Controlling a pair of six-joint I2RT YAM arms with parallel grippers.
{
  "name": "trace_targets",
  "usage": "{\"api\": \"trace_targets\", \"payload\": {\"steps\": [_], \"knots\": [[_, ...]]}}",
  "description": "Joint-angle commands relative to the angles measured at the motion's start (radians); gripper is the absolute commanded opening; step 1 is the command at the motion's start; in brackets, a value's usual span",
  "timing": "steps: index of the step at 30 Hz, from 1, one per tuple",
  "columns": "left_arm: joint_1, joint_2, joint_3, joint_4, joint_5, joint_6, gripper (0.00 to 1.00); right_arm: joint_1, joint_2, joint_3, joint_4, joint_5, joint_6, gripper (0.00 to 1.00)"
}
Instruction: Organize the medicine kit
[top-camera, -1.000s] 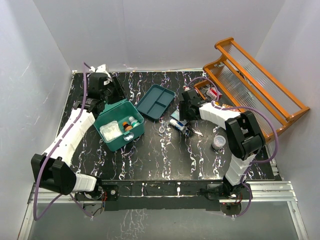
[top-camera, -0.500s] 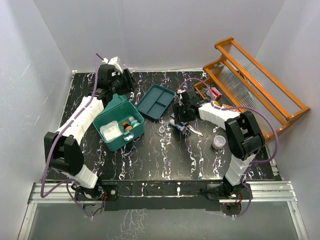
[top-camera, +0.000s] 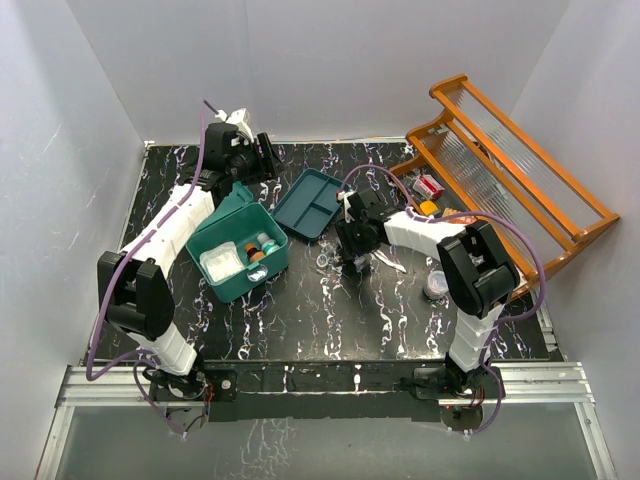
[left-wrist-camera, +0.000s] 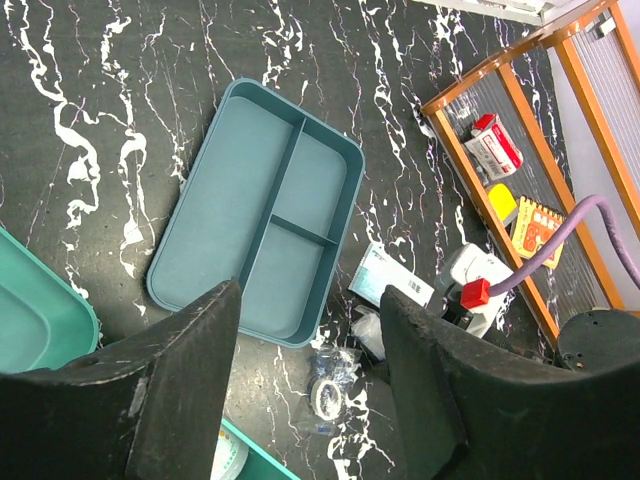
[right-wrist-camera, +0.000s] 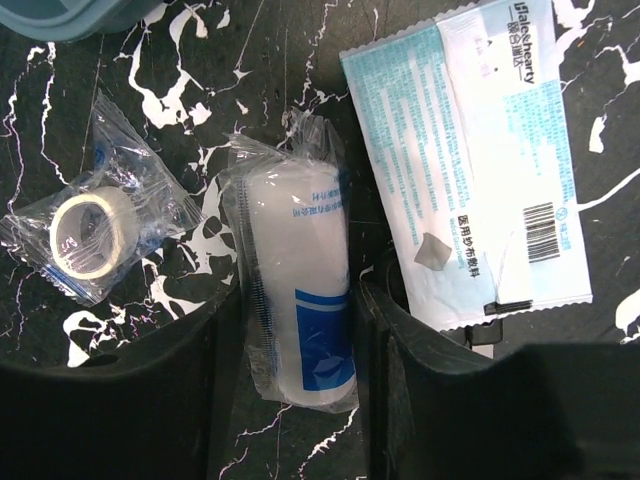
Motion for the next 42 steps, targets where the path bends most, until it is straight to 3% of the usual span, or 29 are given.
{"api": "trace_targets", "payload": {"steps": [1,8,16,21,27,32,38,42], "knots": [[-0.005,-0.010,0.044,0.016,0.018,0.025,0.58,0.005,-0.009,0.034,0.008,0.010,-0.027,0.44],[-0.005,-0.001,0.058,0.013,0.029,0.036,0.62,0.005,-0.034,0.076,-0.005,0.030,-0.015,0.23],[-0.005,-0.015,0.081,0.028,0.046,0.063,0.72,0.005,-0.142,0.210,0.034,0.043,0.031,0.23],[-0.004,-0.028,0.103,0.102,0.176,0.086,0.76,0.006,-0.138,0.358,0.112,-0.037,0.084,0.23],[-0.002,-0.035,0.106,0.163,0.378,0.053,0.79,0.006,-0.166,0.370,0.394,-0.193,0.229,0.24],[0.007,-0.103,0.078,0.181,0.377,0.020,0.79,0.006,-0.187,0.303,0.640,-0.295,0.387,0.26],[0.014,-0.143,0.030,0.259,0.386,-0.065,0.75,0.008,-0.198,0.267,0.746,-0.345,0.437,0.29],[0.013,-0.135,0.003,0.340,0.420,-0.137,0.63,0.012,-0.214,0.226,0.803,-0.378,0.452,0.29]]}}
